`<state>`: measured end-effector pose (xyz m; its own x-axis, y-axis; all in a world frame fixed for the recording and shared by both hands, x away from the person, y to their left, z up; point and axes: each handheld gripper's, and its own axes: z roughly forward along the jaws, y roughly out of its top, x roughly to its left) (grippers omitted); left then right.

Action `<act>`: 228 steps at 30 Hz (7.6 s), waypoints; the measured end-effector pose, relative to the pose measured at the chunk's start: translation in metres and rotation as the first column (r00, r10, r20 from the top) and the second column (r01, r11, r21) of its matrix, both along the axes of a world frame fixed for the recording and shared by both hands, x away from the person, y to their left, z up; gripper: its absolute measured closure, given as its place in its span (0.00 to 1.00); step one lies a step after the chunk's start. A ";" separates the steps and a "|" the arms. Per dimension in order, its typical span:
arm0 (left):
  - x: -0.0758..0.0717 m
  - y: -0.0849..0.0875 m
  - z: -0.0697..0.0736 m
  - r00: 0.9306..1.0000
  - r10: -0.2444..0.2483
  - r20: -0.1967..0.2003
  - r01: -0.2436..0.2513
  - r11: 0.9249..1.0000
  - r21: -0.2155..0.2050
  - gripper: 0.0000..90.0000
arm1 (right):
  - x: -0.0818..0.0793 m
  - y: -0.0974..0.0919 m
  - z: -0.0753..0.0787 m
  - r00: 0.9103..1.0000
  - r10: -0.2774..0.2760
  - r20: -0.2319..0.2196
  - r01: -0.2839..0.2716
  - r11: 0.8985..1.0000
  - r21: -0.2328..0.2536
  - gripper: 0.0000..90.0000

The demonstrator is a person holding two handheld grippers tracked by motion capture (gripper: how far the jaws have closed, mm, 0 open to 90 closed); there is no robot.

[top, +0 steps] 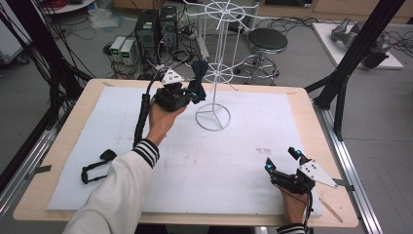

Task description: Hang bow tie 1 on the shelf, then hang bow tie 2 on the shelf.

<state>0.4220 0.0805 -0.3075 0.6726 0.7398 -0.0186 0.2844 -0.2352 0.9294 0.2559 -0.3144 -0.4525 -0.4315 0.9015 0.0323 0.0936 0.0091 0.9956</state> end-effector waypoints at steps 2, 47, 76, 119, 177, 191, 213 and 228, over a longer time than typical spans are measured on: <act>0.000 0.001 -0.002 1.000 -0.001 -0.004 0.001 1.000 -0.003 0.94 | 0.000 0.000 0.000 1.000 0.000 0.000 0.000 1.000 0.000 0.08; -0.090 0.119 -0.005 0.979 0.057 0.194 -0.044 0.997 -0.067 0.20 | -0.001 0.001 0.000 1.000 -0.005 0.007 0.006 1.000 -0.018 0.08; -0.113 0.168 -0.031 0.977 0.000 0.214 0.020 0.996 -0.088 0.20 | -0.001 0.003 0.000 1.000 -0.011 0.002 0.011 1.000 -0.025 0.08; -0.151 0.205 -0.062 0.980 0.149 -0.134 -0.145 0.989 0.043 0.22 | -0.001 0.003 0.000 1.000 -0.006 0.001 0.006 1.000 -0.026 0.08; -0.128 0.200 -0.124 0.797 0.314 -0.516 -0.311 0.946 0.094 0.48 | 0.000 0.001 0.000 1.000 -0.005 0.007 0.005 1.000 -0.019 0.08; -0.124 0.203 -0.125 0.782 0.350 -0.516 -0.347 0.932 0.106 0.78 | -0.001 0.001 0.000 1.000 -0.005 0.006 0.005 1.000 -0.017 0.08; -0.126 0.187 -0.103 0.874 0.297 -0.384 -0.265 0.955 0.134 0.96 | -0.001 0.002 0.000 1.000 -0.006 0.004 0.006 1.000 -0.019 0.08; -0.126 0.169 -0.060 0.946 0.245 -0.212 -0.231 0.969 0.091 0.96 | -0.001 0.002 0.000 1.000 -0.007 0.007 0.007 1.000 -0.019 0.08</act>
